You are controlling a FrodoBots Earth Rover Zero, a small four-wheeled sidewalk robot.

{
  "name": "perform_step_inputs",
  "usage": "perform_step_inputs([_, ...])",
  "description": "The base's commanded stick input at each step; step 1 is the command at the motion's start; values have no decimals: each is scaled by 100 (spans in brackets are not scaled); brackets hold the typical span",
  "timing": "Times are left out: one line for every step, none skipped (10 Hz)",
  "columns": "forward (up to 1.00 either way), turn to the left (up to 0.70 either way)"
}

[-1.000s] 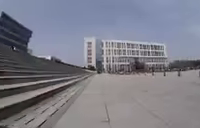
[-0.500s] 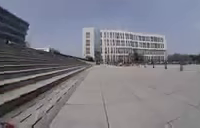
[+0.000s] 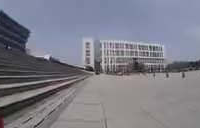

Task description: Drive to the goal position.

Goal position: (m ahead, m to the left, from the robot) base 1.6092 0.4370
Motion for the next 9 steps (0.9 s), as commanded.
perform_step_inputs([85,34])
perform_step_inputs([85,34])
perform_step_inputs([85,34])
perform_step_inputs([85,34])
perform_step_inputs([85,34])
perform_step_inputs([85,28])
perform_step_inputs([85,20])
perform_step_inputs([85,13])
perform_step_inputs([85,5])
